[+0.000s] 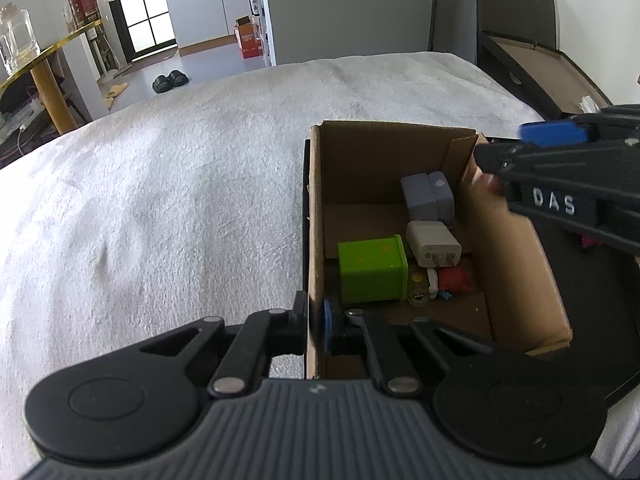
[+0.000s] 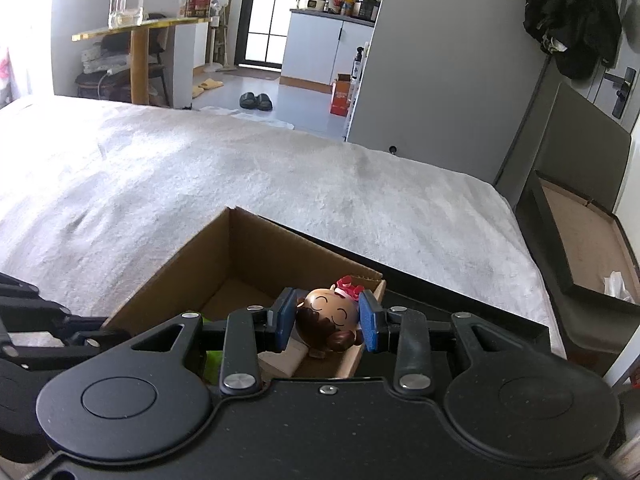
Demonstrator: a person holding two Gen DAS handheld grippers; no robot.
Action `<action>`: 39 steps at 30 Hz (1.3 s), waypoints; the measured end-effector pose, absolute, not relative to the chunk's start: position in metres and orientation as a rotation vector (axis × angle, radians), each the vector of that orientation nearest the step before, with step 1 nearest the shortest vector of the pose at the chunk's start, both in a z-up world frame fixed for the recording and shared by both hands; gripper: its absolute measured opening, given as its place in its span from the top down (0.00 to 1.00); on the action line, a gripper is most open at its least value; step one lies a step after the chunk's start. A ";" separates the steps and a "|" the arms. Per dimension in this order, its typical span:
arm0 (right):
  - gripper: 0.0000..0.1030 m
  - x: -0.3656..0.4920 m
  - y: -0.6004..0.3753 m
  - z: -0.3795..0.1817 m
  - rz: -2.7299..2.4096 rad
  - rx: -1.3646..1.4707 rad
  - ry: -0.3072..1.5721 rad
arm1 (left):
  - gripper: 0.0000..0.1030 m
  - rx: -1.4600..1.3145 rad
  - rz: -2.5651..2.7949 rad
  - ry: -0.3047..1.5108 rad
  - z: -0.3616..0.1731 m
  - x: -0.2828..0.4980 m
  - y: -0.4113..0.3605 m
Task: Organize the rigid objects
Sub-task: 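Lower the doll into the box and open the right gripper, then move the right gripper back over the tray toward the pink dinosaur figure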
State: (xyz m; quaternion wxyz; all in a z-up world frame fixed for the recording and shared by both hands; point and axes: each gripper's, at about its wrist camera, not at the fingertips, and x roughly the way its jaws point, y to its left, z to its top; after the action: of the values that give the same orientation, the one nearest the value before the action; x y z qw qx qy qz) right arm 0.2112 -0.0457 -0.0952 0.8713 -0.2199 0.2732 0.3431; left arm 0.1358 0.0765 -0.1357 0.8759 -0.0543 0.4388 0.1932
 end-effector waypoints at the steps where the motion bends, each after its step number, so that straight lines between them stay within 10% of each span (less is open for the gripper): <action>1: 0.48 0.211 -0.046 -0.096 0.704 -0.471 0.564 | 0.93 -0.110 0.404 0.919 -0.136 0.136 0.076; 24: 0.40 0.215 -0.109 -0.108 0.579 -0.414 0.624 | 0.88 -0.062 0.462 0.914 -0.125 0.143 0.063; 29: 0.38 0.221 -0.124 -0.110 0.560 -0.397 0.632 | 0.46 -0.021 0.504 0.902 -0.122 0.147 0.058; 39: 0.36 0.234 -0.153 -0.115 0.523 -0.360 0.647 | 0.27 0.053 0.528 0.897 -0.120 0.158 0.044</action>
State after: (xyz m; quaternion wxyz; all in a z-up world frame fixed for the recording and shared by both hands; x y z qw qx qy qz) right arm 0.2342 -0.1527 -0.1149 0.8990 -0.1739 0.3128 0.2525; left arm 0.1575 0.0437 -0.1201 0.8672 0.0253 0.4286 0.2524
